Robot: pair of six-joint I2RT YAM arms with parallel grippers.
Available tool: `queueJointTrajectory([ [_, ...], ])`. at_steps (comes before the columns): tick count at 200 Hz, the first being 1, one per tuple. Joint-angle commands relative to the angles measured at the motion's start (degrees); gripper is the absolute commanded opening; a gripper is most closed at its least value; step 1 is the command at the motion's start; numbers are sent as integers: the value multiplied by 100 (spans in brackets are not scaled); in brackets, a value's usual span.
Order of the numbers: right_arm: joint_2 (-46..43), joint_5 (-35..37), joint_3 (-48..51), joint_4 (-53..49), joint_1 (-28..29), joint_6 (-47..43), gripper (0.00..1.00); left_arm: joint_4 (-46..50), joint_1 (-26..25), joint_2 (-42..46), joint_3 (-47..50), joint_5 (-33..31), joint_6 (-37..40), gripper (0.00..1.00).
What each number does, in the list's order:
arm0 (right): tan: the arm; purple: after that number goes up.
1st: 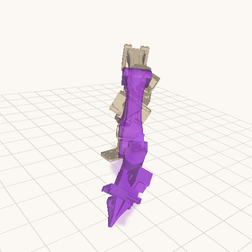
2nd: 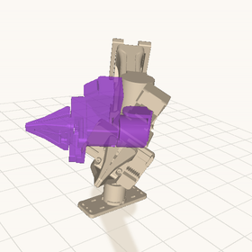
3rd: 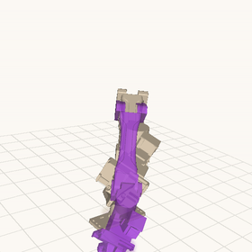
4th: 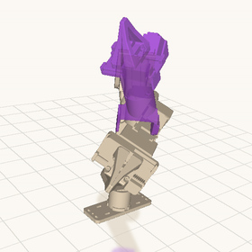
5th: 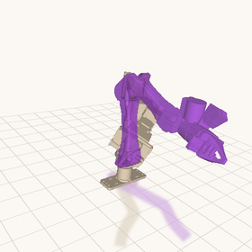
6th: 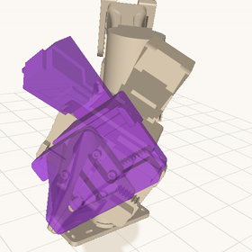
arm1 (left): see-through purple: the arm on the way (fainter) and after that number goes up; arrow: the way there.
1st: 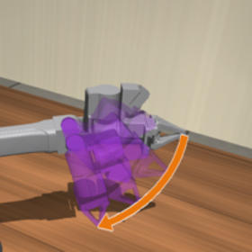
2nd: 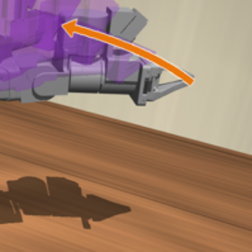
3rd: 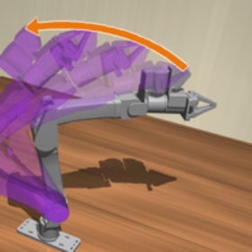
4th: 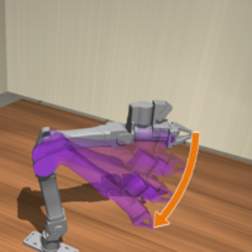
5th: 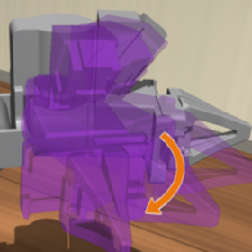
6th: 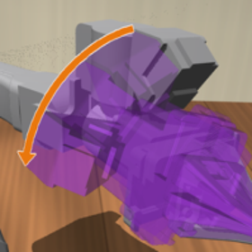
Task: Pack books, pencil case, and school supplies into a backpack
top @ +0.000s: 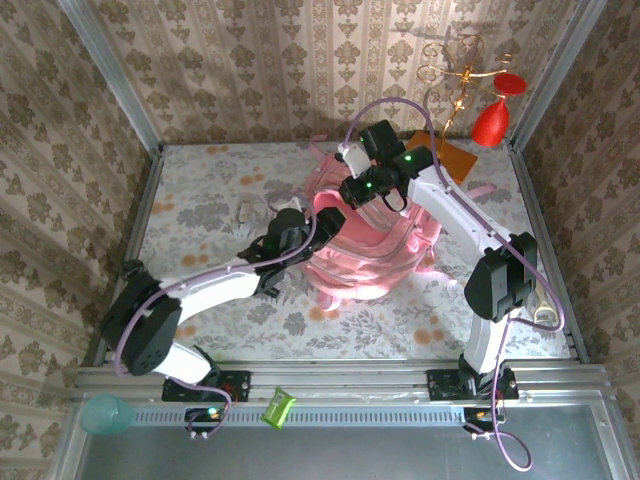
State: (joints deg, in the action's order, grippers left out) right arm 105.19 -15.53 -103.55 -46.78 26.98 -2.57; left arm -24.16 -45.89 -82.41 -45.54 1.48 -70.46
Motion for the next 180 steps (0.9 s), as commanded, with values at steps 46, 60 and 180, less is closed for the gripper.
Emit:
queueJointTrajectory([
  [46, -219, -100, 482, 739, -17, 72, 0, 5217, 548, 2760, 868, -1904, 2120, 71],
  [60, -219, -82, 553, 808, -12, 55, 0, 5433, 723, 3218, 1338, -1714, 1764, 74],
  [180, -133, -249, 732, 1051, -24, -4, 0, 4411, 939, 821, 1003, -1580, 1984, 86],
])
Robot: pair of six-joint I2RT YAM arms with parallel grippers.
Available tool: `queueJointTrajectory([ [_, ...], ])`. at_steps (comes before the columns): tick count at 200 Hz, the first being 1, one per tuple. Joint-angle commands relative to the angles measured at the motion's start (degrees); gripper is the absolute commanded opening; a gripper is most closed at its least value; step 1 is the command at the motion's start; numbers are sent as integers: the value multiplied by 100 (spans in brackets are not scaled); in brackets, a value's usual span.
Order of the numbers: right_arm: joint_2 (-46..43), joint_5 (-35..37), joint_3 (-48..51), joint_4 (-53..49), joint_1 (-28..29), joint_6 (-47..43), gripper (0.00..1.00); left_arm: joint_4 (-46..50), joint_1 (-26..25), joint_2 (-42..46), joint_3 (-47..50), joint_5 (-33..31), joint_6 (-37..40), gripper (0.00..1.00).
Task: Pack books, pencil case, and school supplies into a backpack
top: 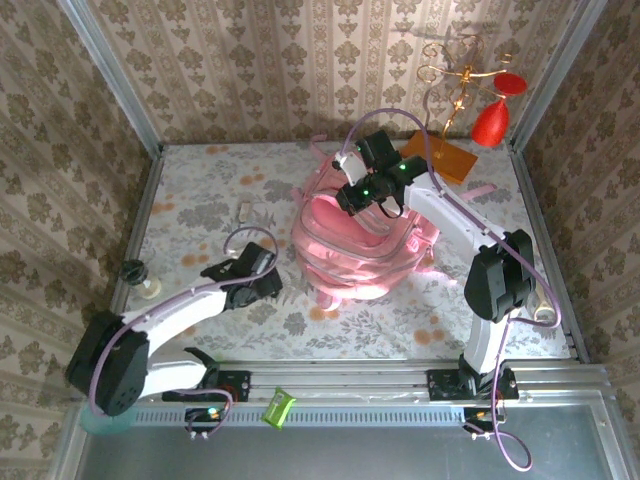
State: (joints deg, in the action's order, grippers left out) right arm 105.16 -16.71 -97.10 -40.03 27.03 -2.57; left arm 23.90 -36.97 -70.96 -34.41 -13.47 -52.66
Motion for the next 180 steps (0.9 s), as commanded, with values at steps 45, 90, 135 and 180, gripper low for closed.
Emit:
queueJointTrajectory([
  [45, -172, -151, 194, 465, -65, 19, 0, -536, 41, -987, -207, -127, 203, 85],
  [90, -171, -150, 224, 512, -92, 29, 0, -674, 89, -1154, -90, -220, 333, 63],
  [135, -154, -149, 218, 504, -92, 46, 0, -1096, 230, -1039, 245, -134, 205, 36],
  [180, -169, -222, 261, 527, -77, 217, 0, -1538, 139, -752, 444, -61, -134, 16],
])
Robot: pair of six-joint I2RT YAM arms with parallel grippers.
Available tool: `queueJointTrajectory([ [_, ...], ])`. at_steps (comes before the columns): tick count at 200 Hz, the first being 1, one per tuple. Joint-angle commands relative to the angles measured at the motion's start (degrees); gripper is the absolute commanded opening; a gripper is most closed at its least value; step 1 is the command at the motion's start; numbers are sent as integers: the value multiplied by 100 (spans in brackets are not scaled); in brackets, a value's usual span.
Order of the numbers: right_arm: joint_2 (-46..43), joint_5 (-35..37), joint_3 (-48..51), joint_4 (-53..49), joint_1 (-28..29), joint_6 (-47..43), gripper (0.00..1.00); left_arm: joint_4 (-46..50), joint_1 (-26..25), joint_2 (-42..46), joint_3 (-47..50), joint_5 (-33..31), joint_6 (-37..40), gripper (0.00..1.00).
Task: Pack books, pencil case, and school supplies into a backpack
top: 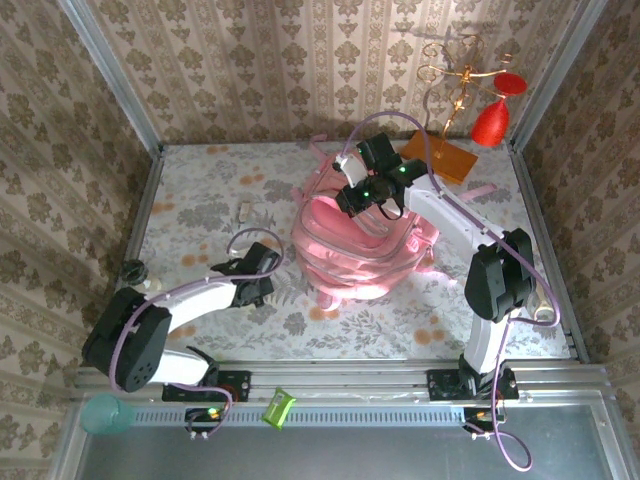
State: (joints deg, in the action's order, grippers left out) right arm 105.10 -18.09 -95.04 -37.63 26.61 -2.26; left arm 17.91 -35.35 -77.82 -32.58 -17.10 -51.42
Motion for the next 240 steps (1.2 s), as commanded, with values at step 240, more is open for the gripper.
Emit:
queueJointTrajectory([
  [240, 134, -951, -1183, -214, -156, 991, 0, -3283, -1264, -1535, -2856, 1097, -1793, 39],
])
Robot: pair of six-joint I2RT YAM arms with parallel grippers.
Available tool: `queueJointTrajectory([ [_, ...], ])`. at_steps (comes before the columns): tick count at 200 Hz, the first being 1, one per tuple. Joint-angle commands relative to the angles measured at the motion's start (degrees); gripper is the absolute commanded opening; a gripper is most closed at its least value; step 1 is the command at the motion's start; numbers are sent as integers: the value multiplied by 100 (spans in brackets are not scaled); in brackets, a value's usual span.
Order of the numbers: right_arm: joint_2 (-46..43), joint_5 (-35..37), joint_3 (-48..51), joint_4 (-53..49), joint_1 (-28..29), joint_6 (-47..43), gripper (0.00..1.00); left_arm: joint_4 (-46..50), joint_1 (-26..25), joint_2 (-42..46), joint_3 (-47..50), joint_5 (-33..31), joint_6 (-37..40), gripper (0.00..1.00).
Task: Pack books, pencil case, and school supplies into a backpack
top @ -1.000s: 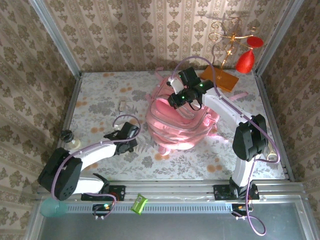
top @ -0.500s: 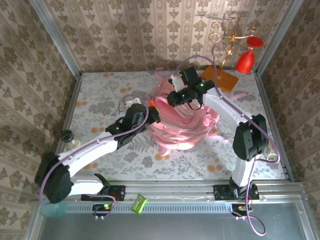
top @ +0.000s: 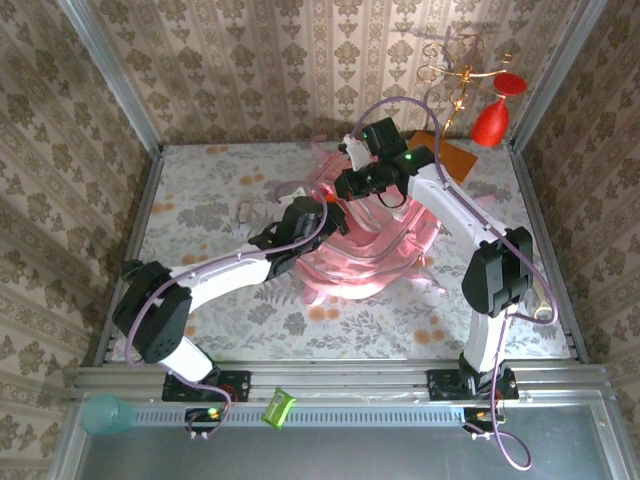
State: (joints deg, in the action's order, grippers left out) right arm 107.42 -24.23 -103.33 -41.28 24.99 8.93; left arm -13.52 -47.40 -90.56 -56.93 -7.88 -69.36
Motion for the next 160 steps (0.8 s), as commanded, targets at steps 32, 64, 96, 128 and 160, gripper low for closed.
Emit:
queueJointTrajectory([
  [32, -106, -201, -354, 155, -3, -172, 0, -149, -78, -147, -240, -18, 200, 53],
  [64, -109, -22, -346, 49, -3, -289, 0, 134, -85, 307, -29, -64, 731, 55],
  [96, -333, 372, 80, -23, -1, -535, 0, 615, 102, 1203, 470, -129, 1599, 57],
  [128, -783, 362, 971, 481, 70, -506, 0, 1862, 1037, 1996, 847, -168, 2659, 59],
  [160, -829, 340, 1192, 648, 94, -497, 0, 2852, 2554, 1519, 473, -200, 4293, 66],
])
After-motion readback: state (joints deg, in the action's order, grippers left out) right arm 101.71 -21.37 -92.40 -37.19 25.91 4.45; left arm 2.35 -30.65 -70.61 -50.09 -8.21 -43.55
